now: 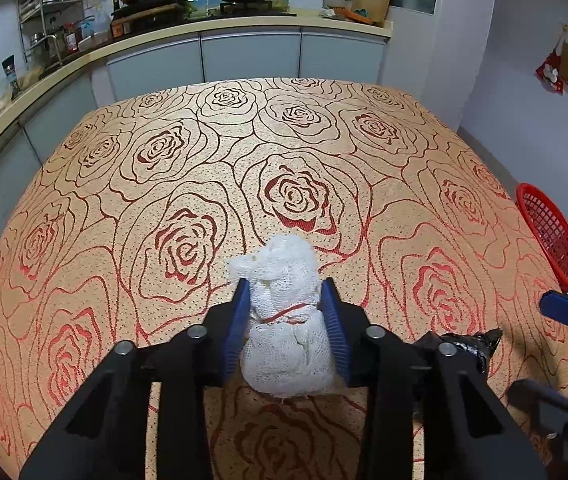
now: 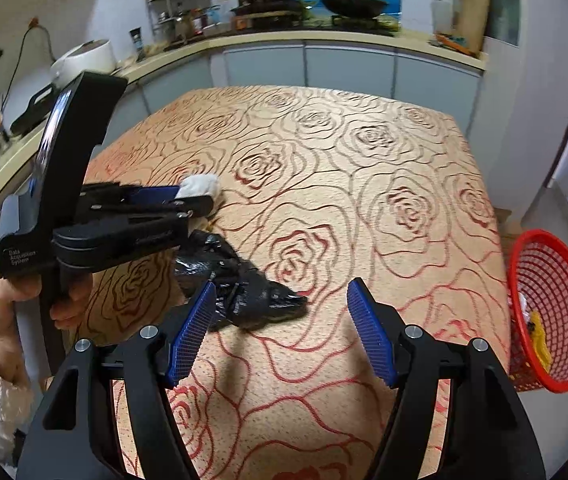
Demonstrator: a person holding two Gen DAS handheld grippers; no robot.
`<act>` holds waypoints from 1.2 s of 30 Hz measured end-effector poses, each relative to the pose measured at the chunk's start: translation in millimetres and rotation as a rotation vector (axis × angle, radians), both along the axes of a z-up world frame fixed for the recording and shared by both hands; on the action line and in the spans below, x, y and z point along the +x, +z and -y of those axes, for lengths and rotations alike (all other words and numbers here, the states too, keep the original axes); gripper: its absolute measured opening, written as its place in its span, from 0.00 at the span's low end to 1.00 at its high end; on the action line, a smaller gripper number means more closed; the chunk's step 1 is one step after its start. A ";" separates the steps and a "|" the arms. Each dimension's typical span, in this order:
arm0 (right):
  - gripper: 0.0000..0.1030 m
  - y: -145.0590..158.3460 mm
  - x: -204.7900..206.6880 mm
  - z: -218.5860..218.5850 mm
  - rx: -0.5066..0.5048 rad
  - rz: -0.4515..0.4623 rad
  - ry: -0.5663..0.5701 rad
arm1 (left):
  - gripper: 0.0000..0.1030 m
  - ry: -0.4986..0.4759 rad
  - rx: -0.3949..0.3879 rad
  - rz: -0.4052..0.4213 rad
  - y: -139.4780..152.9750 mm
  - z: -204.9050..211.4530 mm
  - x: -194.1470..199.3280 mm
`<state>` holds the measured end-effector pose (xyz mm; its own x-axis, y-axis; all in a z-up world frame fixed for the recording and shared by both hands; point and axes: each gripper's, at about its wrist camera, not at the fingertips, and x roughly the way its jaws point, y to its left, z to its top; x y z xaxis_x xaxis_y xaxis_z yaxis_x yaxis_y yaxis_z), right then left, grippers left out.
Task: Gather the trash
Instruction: 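Grasp the white mesh bag with the left tool while the right tool grasps the black plastic bag, then carry the white mesh bag and black bag to the red basket and open both tools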
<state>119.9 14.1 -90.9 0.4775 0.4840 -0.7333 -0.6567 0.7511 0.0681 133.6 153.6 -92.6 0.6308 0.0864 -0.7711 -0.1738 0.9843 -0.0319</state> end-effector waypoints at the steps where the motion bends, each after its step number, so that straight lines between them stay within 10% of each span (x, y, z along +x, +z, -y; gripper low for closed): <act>1: 0.64 -2.8 0.8 -5.6 -0.013 -0.004 0.011 | 0.29 -0.003 0.001 0.002 0.2 -1.1 -1.0; 12: 0.63 -24.7 4.9 -50.5 -0.094 0.004 0.081 | 0.23 0.079 -0.029 0.034 9.5 -43.4 -22.6; 19: 0.27 -25.8 10.6 -49.8 -0.076 -0.014 0.062 | 0.23 0.129 -0.024 0.090 28.4 -59.8 -37.5; 36: 0.26 77.3 44.8 83.2 0.153 0.201 -0.275 | 0.23 -0.054 0.015 0.288 105.0 28.4 -3.5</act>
<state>164.7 -69.2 -13.6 0.7320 0.4143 -0.5409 -0.4431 0.8925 0.0840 130.0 125.2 12.3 0.8278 0.0563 -0.5582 -0.1067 0.9926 -0.0581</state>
